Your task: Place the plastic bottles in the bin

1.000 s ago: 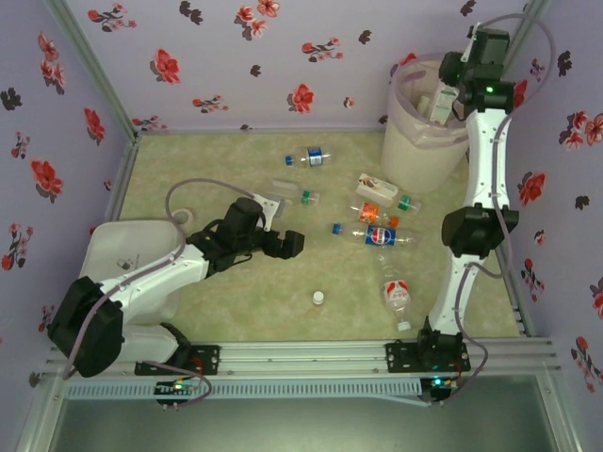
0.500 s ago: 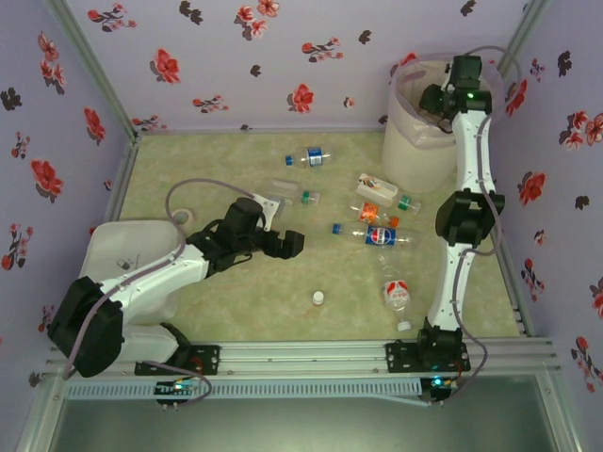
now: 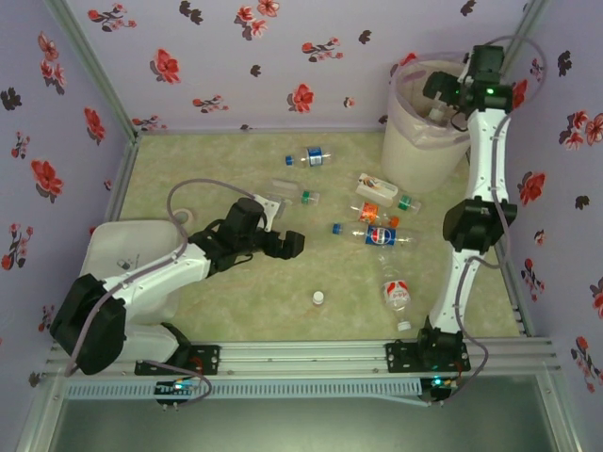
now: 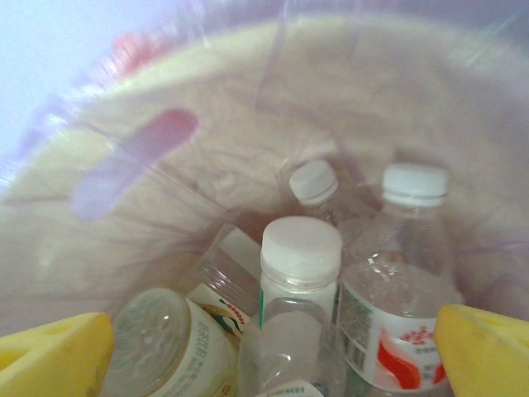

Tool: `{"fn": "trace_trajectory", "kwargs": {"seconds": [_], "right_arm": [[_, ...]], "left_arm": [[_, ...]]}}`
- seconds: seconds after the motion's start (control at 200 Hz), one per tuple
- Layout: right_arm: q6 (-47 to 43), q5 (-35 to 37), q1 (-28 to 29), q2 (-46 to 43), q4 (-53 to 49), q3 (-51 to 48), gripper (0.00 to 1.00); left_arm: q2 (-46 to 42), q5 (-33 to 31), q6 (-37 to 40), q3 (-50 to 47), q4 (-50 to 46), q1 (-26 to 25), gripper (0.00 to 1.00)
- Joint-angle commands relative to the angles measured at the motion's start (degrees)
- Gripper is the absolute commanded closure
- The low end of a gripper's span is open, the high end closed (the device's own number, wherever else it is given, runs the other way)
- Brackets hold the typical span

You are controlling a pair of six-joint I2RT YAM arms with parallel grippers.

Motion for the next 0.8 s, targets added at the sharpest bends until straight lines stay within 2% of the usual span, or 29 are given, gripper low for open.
{"fn": "trace_trajectory", "kwargs": {"seconds": [0.0,0.16,0.26,0.415,0.545,0.655,0.795], "right_arm": [[-0.99,0.05,-1.32,-7.78,-1.23,2.13,0.00],[-2.09,0.27,-1.38,-16.18,-5.30,-0.71,0.01],[-3.14,3.35,0.36,-25.03,-7.92,-9.17,0.01],[-4.68,14.00,9.22,-40.08,-12.38,-25.71,0.06],[0.06,19.23,15.91,-48.98,-21.82,-37.31,0.13],[6.61,18.12,21.74,-55.10,-27.11,-52.46,0.17],[11.99,11.60,28.33,-57.06,-28.15,-70.16,0.18]], "left_arm": [[0.56,-0.77,-1.46,0.12,-0.04,0.49,0.00],[1.31,-2.18,-2.84,0.36,0.36,0.57,0.00],[2.28,-4.59,-5.83,0.91,-0.23,1.16,0.00],[3.93,-6.87,-10.18,1.24,-1.36,3.17,0.00],[5.16,-8.22,-11.39,2.17,-3.21,4.46,0.00],[5.90,-8.85,-12.52,2.82,-3.89,5.53,0.00],[7.48,-8.54,-12.62,3.90,-3.98,7.00,0.00]]}}
